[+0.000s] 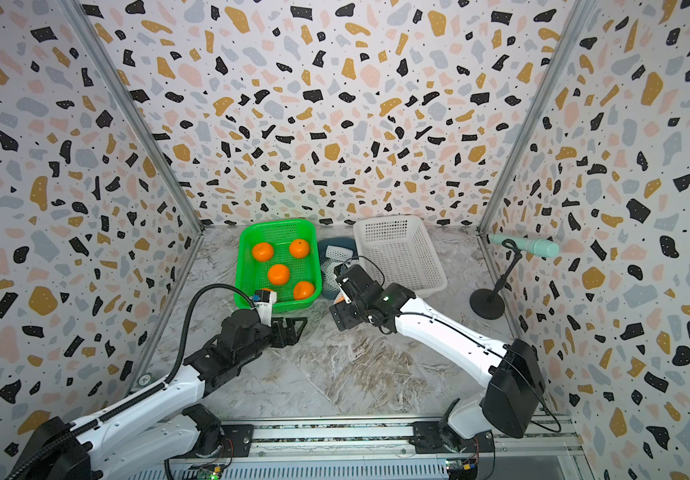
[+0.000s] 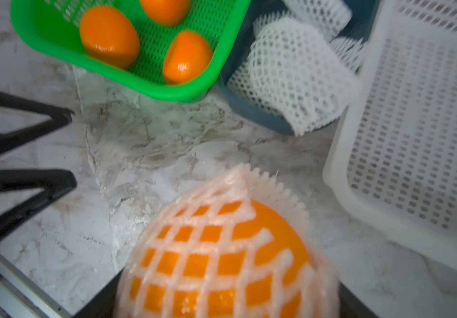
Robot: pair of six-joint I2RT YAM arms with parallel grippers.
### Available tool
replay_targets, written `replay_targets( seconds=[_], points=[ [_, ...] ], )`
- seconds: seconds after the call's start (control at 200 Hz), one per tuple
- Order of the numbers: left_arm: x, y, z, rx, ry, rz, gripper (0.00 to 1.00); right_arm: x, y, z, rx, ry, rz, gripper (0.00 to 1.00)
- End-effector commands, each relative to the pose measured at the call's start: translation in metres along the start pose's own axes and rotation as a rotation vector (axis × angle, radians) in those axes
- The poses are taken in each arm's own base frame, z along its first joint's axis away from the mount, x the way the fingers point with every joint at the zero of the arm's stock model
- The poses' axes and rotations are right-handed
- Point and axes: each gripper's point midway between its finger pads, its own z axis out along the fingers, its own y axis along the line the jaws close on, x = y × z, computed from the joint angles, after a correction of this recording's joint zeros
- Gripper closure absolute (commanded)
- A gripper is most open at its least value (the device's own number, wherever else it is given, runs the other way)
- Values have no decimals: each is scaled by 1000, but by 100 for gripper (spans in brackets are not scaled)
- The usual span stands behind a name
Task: Remove foam nets from oranges
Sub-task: Place the orange at the center of the board.
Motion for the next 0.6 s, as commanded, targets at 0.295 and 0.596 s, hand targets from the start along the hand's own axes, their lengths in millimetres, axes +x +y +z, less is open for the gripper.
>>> replay_targets(
  seconds=[0.295,0.596],
  points=[
    [-14,-2,-14,-15,-48,42,6,47,-2,55,103,23,255,14],
    [-7,-2,-15,11,-51,27,6,66,-6,89,118,74,346,13]
  ],
)
